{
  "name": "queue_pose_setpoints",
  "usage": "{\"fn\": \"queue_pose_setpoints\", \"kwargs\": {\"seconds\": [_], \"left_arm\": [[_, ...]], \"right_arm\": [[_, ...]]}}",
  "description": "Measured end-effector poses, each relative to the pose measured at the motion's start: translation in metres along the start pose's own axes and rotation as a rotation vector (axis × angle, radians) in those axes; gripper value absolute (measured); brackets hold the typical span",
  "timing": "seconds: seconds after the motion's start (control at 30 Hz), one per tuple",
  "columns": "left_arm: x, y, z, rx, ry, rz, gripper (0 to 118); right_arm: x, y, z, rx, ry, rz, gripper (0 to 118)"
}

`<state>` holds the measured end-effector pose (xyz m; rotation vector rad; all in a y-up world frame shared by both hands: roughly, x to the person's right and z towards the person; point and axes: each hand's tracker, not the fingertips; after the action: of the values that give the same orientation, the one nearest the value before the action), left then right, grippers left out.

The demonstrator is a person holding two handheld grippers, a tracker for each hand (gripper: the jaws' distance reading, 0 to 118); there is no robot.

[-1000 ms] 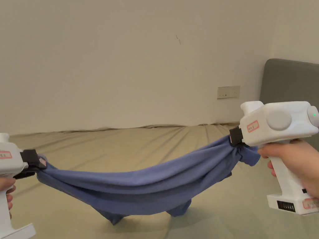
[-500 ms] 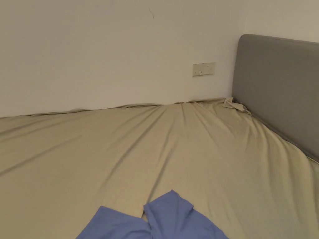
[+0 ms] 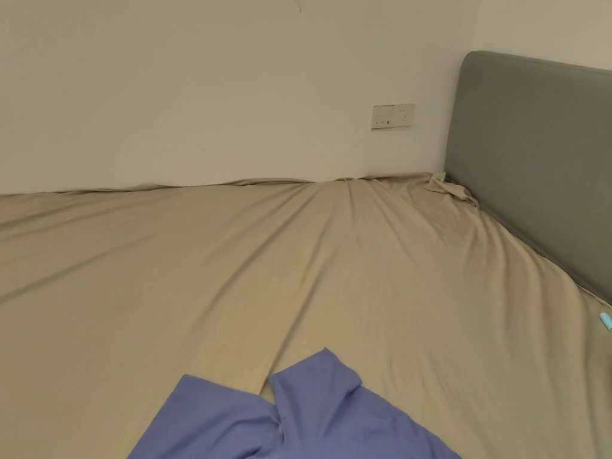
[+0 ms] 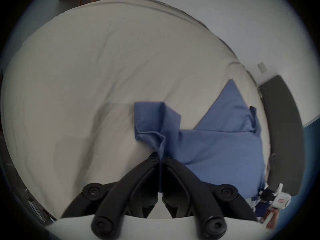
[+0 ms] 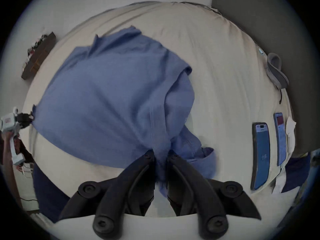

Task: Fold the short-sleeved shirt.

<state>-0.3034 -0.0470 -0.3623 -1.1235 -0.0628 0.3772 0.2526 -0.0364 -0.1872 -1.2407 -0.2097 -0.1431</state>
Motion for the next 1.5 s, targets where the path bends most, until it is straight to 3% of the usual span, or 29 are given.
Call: {"fn": "queue_pose_setpoints", "kwargs": {"seconds": [0.07, 0.1, 0.13, 0.17, 0.2, 0.23, 0.27, 0.37, 0.47, 0.57, 0.6, 0.63, 0.67, 0.7, 0.77, 0.87, 1.03, 1.07, 1.1, 1.13, 1.17, 1.3, 1.33, 1.4, 1.43, 1.47, 1.5], "left_arm": [[0.01, -0.008, 0.008, 0.055, 0.028, -0.037, 3], [0.014, -0.01, 0.008, 0.061, 0.046, -0.054, 15], [0.018, -0.011, 0.01, 0.072, 0.048, -0.075, 66], [0.022, -0.012, 0.021, 0.092, 0.018, -0.08, 107], [0.027, -0.01, 0.032, 0.122, -0.074, -0.052, 118], [0.028, -0.008, 0.046, 0.145, -0.164, -0.03, 117], [0.03, -0.01, 0.072, 0.231, -0.314, -0.043, 118], [0.04, -0.004, 0.123, 0.415, -0.367, -0.034, 118], [0.064, -0.004, 0.155, 0.619, -0.288, -0.16, 118], [0.076, -0.012, 0.141, 0.555, -0.07, -0.211, 118], [0.076, -0.015, 0.132, 0.451, -0.035, -0.237, 107], [0.072, -0.02, 0.12, 0.344, -0.025, -0.252, 39], [0.067, -0.03, 0.108, 0.291, -0.078, -0.246, 0], [0.077, -0.045, 0.109, 0.279, -0.142, -0.234, 0], [0.085, -0.067, 0.086, 0.18, -0.067, -0.259, 0], [0.087, -0.078, 0.067, 0.13, -0.078, -0.32, 0], [0.069, -0.048, 0.046, 0.195, 0.08, -0.234, 1], [0.065, -0.041, 0.038, 0.213, 0.139, -0.223, 10], [0.063, -0.031, 0.029, 0.225, 0.215, -0.233, 31], [0.061, -0.026, 0.021, 0.229, 0.284, -0.242, 91], [0.059, -0.023, 0.01, 0.236, 0.335, -0.255, 118], [0.056, -0.014, -0.022, 0.165, 0.328, -0.258, 117], [0.055, -0.012, -0.029, 0.11, 0.324, -0.251, 102], [0.054, -0.012, -0.035, 0.07, 0.278, -0.229, 86], [0.055, -0.012, -0.027, 0.096, 0.251, -0.195, 41], [0.056, -0.012, -0.017, 0.165, 0.268, -0.201, 9], [0.057, -0.014, -0.012, 0.182, 0.25, -0.226, 3]], "right_arm": [[-0.001, -0.004, -0.015, -0.009, 0.011, -0.012, 13], [-0.002, -0.004, -0.016, 0.015, -0.001, -0.019, 17], [-0.001, -0.002, -0.013, 0.021, 0.002, -0.028, 25], [0.0, 0.002, -0.01, 0.017, 0.003, -0.045, 38], [0.002, 0.005, -0.005, 0.017, 0.002, -0.036, 65], [0.005, 0.011, 0.005, 0.009, -0.022, 0.01, 106], [0.01, 0.017, 0.023, 0.052, -0.042, 0.027, 118], [0.026, 0.031, 0.101, 0.426, 0.013, -0.029, 118], [0.032, 0.044, 0.154, 0.59, 0.04, -0.129, 118], [0.019, 0.047, 0.17, 0.671, 0.084, -0.191, 114], [0.013, 0.046, 0.17, 0.639, 0.088, -0.177, 88], [0.006, 0.043, 0.167, 0.625, 0.109, -0.174, 11], [-0.004, 0.037, 0.162, 0.648, 0.154, -0.157, 3], [-0.013, 0.033, 0.158, 0.651, 0.167, -0.154, 3], [-0.027, 0.03, 0.146, 0.582, 0.188, -0.123, 3], [-0.037, 0.027, 0.135, 0.518, 0.315, -0.087, 3], [-0.042, 0.034, 0.137, 0.508, 0.31, -0.083, 3], [-0.04, 0.036, 0.139, 0.508, 0.312, -0.087, 3], [-0.039, 0.039, 0.14, 0.509, 0.317, -0.096, 3], [-0.038, 0.041, 0.139, 0.508, 0.327, -0.106, 3], [-0.037, 0.042, 0.137, 0.503, 0.346, -0.122, 3], [-0.038, 0.041, 0.119, 0.4, 0.448, -0.179, 3], [-0.017, 0.039, 0.092, 0.394, 0.439, -0.179, 3], [-0.017, 0.04, 0.081, 0.368, 0.396, -0.151, 3], [-0.018, 0.043, 0.078, 0.367, 0.375, -0.141, 3], [-0.018, 0.048, 0.073, 0.361, 0.36, -0.118, 3], [-0.017, 0.057, 0.068, 0.35, 0.351, -0.078, 3]]}}
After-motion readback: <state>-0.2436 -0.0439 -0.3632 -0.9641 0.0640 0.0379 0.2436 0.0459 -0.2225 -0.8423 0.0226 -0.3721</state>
